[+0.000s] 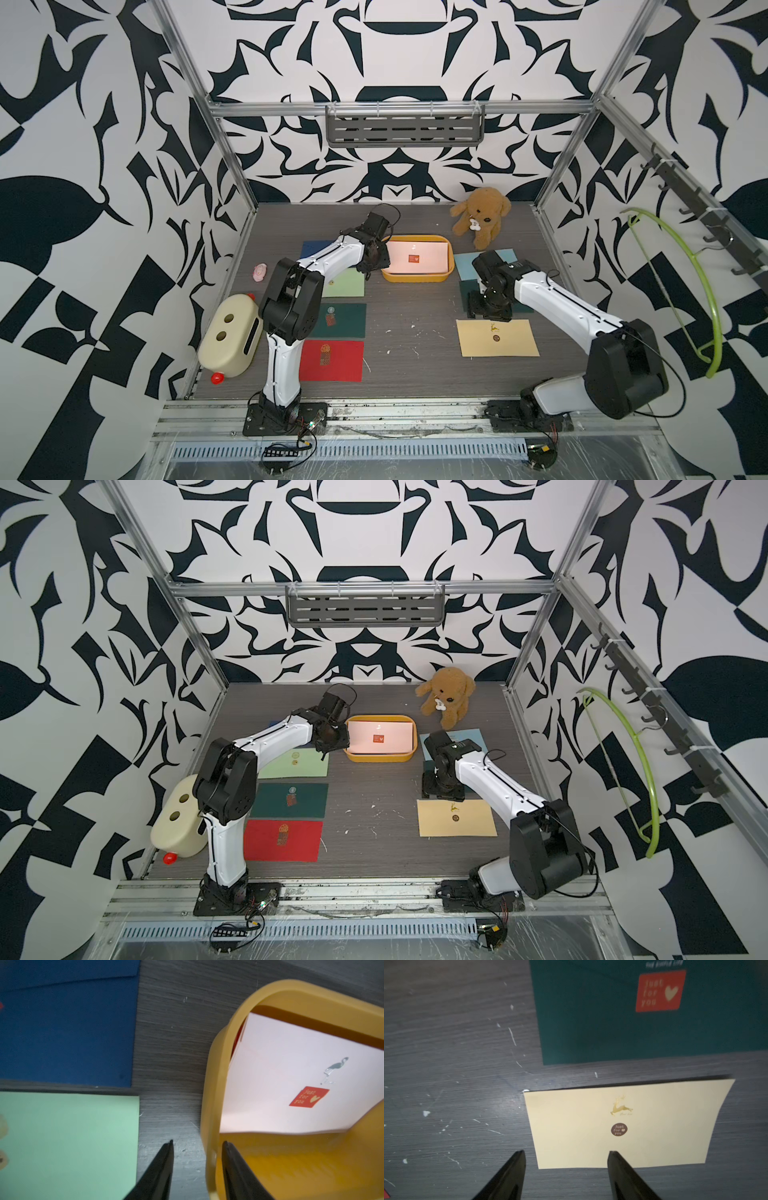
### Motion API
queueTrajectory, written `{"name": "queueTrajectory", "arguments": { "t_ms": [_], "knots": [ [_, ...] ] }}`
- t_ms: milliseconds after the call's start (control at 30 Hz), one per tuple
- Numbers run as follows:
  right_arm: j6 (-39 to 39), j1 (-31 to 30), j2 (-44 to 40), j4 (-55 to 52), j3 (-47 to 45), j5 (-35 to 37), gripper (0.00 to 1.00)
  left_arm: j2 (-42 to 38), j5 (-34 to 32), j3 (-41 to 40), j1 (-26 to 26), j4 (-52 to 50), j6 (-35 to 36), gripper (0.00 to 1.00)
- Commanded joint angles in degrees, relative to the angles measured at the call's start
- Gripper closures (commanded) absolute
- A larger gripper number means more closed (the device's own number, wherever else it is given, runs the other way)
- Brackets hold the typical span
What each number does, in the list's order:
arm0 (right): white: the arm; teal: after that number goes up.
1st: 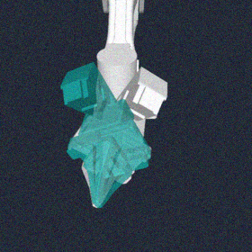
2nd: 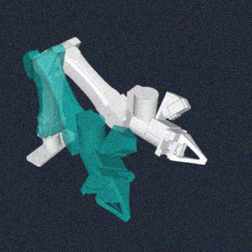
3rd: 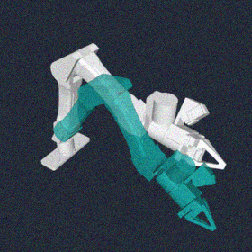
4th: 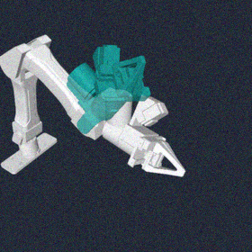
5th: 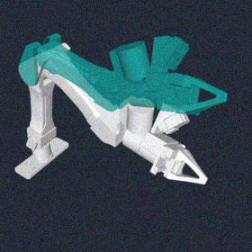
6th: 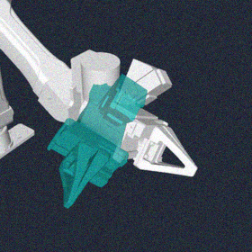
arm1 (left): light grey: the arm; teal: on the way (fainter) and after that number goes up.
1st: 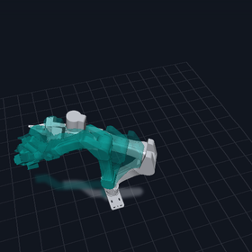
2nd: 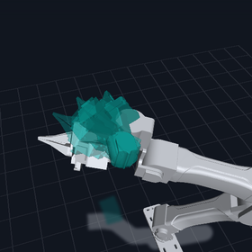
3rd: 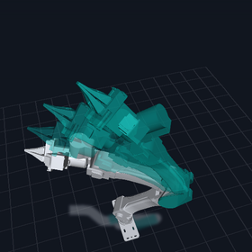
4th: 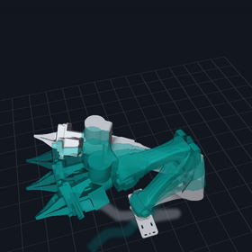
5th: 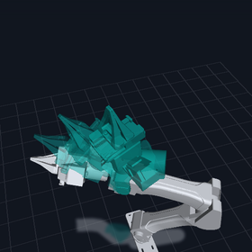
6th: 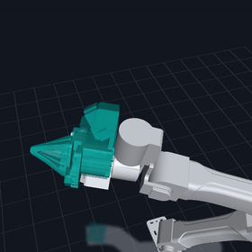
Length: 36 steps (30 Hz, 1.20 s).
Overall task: Put the sealed envelopes into the storage box
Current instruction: Place the storage box at the center of the board, then move the envelope to the center of the board.
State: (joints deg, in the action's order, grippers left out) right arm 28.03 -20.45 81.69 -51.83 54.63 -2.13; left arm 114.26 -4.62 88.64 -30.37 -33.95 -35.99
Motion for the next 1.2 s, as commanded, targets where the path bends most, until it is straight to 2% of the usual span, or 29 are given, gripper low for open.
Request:
{"name": "queueTrajectory", "arguments": {
  "t_ms": [0,133,300,400,500,667,833,933,1033,1167],
  "knots": [
    [1.8,0.1,1.5,1.3,-2.8,-2.6,0.35,-8.4,2.0,-0.7,0.2,-5.6,3.0,0.53],
    [2.8,0.1,5.0,6.1,-5.9,-3.4,0.42,-15.9,3.0,-8.0,-2.5,-8.4,2.5,0.50],
    [4.3,-2.0,7.2,11.4,-8.8,-5.0,0.46,-23.2,1.4,-19.9,-10.4,-7.3,-3.8,0.49],
    [7.1,-6.1,8.3,14.5,-9.7,-5.9,0.46,-25.2,2.8,-25.9,-13.3,-2.3,-10.4,0.49],
    [12.5,-13.0,11.0,18.3,-8.5,-6.1,0.46,-25.1,2.8,-28.3,-15.2,0.0,-14.7,0.49],
    [23.5,-23.6,17.0,25.1,-0.9,-6.3,0.47,-25.6,5.2,-31.6,-15.7,3.4,-18.4,0.47],
    [30.3,-28.2,21.2,28.1,8.5,-6.3,0.47,-26.9,7.3,-35.9,-15.7,6.5,-21.6,0.46],
    [30.4,-28.4,20.8,27.6,11.5,-7.3,0.47,-26.5,7.4,-37.1,-15.7,7.9,-22.0,0.45],
    [27.3,-28.2,17.6,22.6,13.1,-5.1,0.46,-24.9,7.4,-36.5,-14.8,8.2,-20.1,0.44],
    [23.9,-25.9,10.7,16.8,9.7,-2.5,0.43,-23.3,8.3,-35.0,-12.7,7.5,-16.7,0.44]
  ]
}}
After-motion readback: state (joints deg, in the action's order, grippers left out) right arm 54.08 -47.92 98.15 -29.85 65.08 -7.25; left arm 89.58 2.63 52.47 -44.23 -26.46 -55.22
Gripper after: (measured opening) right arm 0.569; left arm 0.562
